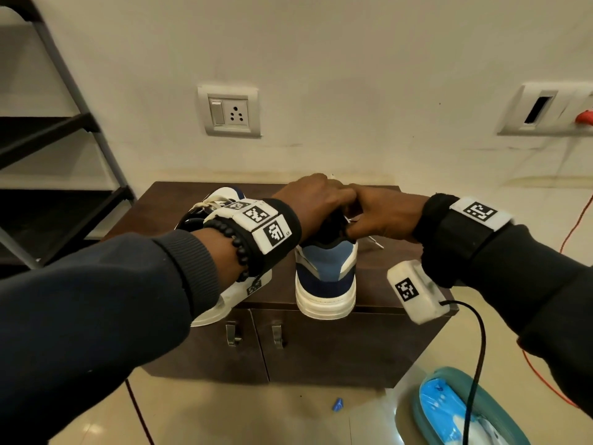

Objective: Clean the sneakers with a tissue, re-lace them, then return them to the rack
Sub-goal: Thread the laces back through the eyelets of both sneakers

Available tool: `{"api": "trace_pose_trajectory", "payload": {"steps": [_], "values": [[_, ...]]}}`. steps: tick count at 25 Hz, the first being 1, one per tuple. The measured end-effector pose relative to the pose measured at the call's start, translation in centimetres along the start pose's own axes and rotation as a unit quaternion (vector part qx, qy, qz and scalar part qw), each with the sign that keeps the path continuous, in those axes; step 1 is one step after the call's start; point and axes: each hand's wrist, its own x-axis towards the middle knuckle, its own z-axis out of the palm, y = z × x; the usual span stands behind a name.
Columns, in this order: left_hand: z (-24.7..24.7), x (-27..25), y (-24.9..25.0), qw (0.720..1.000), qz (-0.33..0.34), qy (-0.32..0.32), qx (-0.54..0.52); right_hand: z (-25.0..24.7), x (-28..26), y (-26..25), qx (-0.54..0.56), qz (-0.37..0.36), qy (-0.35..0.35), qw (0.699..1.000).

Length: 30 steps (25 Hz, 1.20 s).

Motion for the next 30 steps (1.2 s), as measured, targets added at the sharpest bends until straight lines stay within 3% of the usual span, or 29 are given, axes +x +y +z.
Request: {"api": "trace_pose_trajectory", "payload": {"steps": [2, 6, 10, 12, 14, 15, 18, 19, 21, 24, 27, 30], "values": [[-0.4, 0.0, 0.0, 0.998, -0.044, 0.008, -0.033, 0.2, 0.1, 0.1, 0.019, 0.000, -0.025, 1.000], [-1.0, 0.4, -1.1, 0.985, -0.154, -0.021, -0.074, 0.6, -0.3, 1.2, -0.026, 0.044, 0.003, 0.999], [-1.4, 1.0, -2.5, 0.951, -0.213, -0.114, -0.194, 1.6, -0.8, 1.6, -0.109, 0.007, 0.067, 0.992], [-1.7, 1.5, -2.5, 0.954, -0.206, -0.137, -0.171, 1.5, -0.5, 0.9, -0.206, -0.030, 0.081, 0.975], [-2.2, 1.8, -2.3, 0.957, -0.203, -0.144, -0.152, 0.5, 0.0, -0.1, -0.252, -0.007, 0.041, 0.967], [-2.4, 2.0, -2.3, 0.954, -0.207, -0.148, -0.156, -0.4, 0.4, -0.5, -0.240, 0.022, 0.002, 0.970], [-2.6, 2.3, -1.4, 0.954, -0.201, -0.171, -0.143, -2.4, 1.0, -1.8, -0.064, 0.106, -0.099, 0.987], [-2.5, 2.4, -1.2, 0.958, -0.193, -0.180, -0.113, -2.4, 1.2, -2.0, -0.044, 0.108, -0.099, 0.988], [-2.4, 2.3, -0.9, 0.967, -0.175, -0.176, -0.063, -1.7, 1.7, -2.0, -0.111, 0.102, -0.064, 0.986], [-2.7, 1.3, -1.0, 0.983, -0.128, -0.112, -0.066, -0.2, 1.8, -1.4, -0.176, 0.083, 0.034, 0.980], [-2.4, -0.1, -0.6, 0.994, -0.076, -0.066, -0.054, 0.3, 1.1, -0.9, -0.160, 0.044, 0.052, 0.985], [-1.8, -1.0, -0.1, 0.994, -0.075, -0.006, -0.076, 1.0, 0.1, -0.6, -0.156, 0.016, 0.073, 0.985]]}}
